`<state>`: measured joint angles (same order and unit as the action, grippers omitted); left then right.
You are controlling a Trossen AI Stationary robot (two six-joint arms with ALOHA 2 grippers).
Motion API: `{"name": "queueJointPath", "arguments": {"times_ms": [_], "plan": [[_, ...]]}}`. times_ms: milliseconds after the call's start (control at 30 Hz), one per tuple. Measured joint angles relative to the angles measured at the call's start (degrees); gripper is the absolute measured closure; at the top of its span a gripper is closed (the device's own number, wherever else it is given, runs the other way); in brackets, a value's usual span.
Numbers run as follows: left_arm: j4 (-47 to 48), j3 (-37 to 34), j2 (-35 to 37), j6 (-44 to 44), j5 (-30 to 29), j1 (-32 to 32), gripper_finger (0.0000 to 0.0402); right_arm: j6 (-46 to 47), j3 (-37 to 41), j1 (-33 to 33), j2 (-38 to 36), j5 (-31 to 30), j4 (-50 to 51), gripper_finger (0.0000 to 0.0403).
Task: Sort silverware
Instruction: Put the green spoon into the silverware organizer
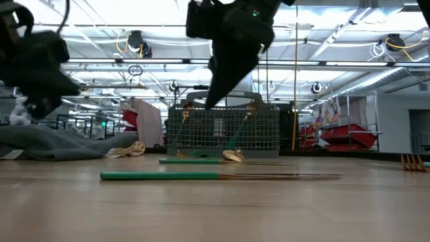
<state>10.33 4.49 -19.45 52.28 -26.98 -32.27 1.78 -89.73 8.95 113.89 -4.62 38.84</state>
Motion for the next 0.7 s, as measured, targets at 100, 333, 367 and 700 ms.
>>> {"name": "queueJointPath", "arguments": {"times_ms": [100, 333, 367, 700], "plan": [[0.4, 0.3, -5.9, 5.2, 5.5, -0.1, 0.0359, 0.2, 0.0, 0.4, 0.0, -0.3, 3.7, 0.0279], [0.2, 11.1, -21.0, -3.7, 12.2, -2.5, 0.0360, 0.6, 0.0, 1.4, 0.0, -0.2, 7.2, 0.0279], [1.5, 13.6, -23.5, -5.8, 13.6, -3.0, 0.0360, 0.6, 0.0, 1.5, 0.0, 0.1, 7.2, 0.0279], [14.0, 35.9, -48.9, -22.0, 19.3, -10.2, 0.0359, 0.4, 0.0, 1.8, 0.0, 0.1, 7.5, 0.0280]]}}
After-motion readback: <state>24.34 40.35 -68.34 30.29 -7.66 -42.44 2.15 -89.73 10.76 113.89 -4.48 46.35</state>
